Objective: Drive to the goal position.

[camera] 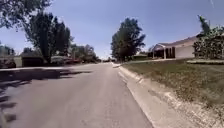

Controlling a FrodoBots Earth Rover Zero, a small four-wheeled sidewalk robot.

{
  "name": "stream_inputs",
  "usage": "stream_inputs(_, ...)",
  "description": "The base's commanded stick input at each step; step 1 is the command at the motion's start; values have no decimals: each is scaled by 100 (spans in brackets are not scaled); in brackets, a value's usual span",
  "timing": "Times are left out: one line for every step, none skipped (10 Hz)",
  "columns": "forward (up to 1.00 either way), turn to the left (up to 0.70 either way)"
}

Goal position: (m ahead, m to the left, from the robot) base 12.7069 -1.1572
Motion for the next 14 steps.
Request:
stream_inputs(70, 0)
stream_inputs(70, 0)
stream_inputs(70, 0)
stream_inputs(70, 0)
stream_inputs(70, 0)
stream_inputs(70, 0)
stream_inputs(70, 0)
stream_inputs(70, 0)
stream_inputs(70, 0)
stream_inputs(70, 0)
stream_inputs(70, 0)
stream_inputs(70, 14)
stream_inputs(70, 27)
stream_inputs(70, 6)
